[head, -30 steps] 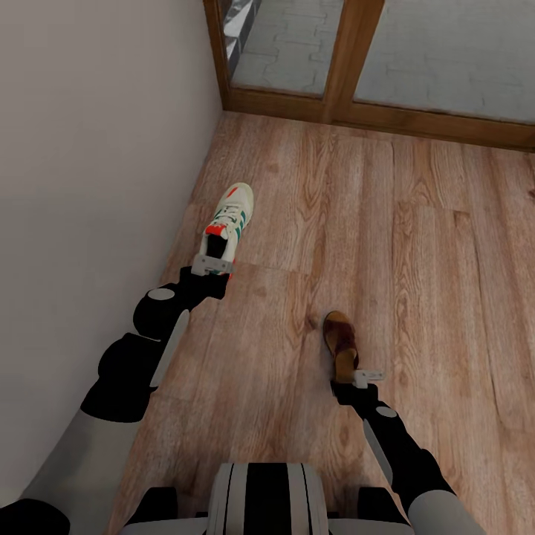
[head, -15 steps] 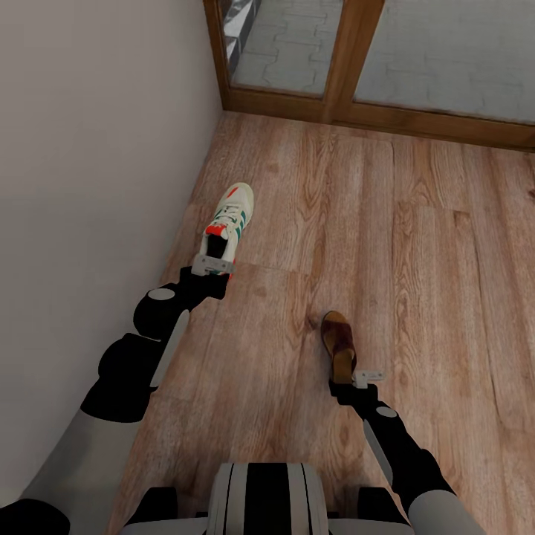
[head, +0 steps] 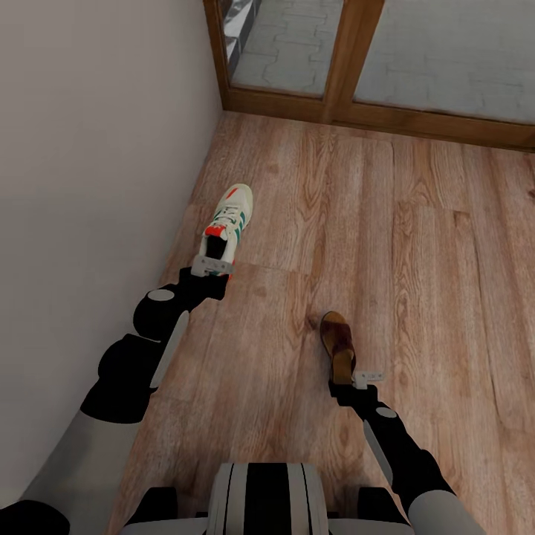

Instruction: Pick up the two gym shoes and the two sandals from the corridor floor and place them onto the hallstand (shoe rack) in the corridor, making sure they are on the rack and not on the floor. Arrange them so the two gym shoes are next to each other and the two sandals are next to each other.

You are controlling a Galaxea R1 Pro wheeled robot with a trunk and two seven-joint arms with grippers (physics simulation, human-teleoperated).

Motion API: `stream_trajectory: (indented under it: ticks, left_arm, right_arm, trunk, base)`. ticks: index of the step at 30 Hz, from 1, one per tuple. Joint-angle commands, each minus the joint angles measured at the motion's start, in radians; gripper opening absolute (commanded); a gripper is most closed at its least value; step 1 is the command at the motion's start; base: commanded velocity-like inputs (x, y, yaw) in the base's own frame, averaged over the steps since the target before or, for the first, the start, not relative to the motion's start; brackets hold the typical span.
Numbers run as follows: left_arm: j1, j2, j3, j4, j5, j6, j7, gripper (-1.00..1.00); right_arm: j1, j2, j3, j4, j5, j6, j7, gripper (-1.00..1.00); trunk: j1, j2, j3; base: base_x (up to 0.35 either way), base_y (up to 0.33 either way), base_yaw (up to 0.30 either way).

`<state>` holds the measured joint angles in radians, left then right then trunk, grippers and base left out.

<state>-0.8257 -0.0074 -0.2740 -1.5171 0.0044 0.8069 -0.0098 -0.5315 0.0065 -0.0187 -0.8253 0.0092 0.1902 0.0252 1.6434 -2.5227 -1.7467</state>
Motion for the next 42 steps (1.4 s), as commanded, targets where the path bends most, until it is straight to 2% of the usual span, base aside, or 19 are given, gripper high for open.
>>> stream_trajectory:
  ticks: [1,9,18,29,42]
  left_arm:
    - [0.004,0.0,0.0,0.0,0.001,0.003,0.0,-1.0]
    - [0.057,-0.002,0.001,0.0,-0.001,0.009,0.001,-1.0]
    - [0.063,-0.001,0.001,0.001,-0.001,0.009,0.001,-1.0]
    - [0.116,0.0,0.0,0.002,-0.002,0.008,0.002,-1.0]
    - [0.125,-0.001,0.008,0.005,0.003,0.008,0.002,-1.0]
  right_arm:
    - [0.001,0.0,0.0,0.002,-0.003,0.0,-0.001,-1.0]
    - [0.001,0.001,0.0,0.002,-0.001,0.0,-0.001,-1.0]
    - [0.001,0.002,0.001,0.002,0.001,0.0,-0.001,-1.0]
    - [0.001,0.008,0.002,0.003,0.003,0.0,-0.002,-1.0]
    - [0.001,0.009,0.002,0.003,-0.001,0.001,-0.002,-1.0]
  trunk:
    - [0.0,0.0,0.0]
    - [0.0,0.0,0.0]
    - [-0.004,0.002,0.035]
    - [-0.009,0.005,0.077]
    - [-0.015,0.008,0.127]
  base:
    - [0.0,0.0,0.0]
    - [0.0,0.0,0.0]
    - [0.0,0.0,0.0]
    - [0.0,0.0,0.0]
    - [0.0,0.0,0.0]
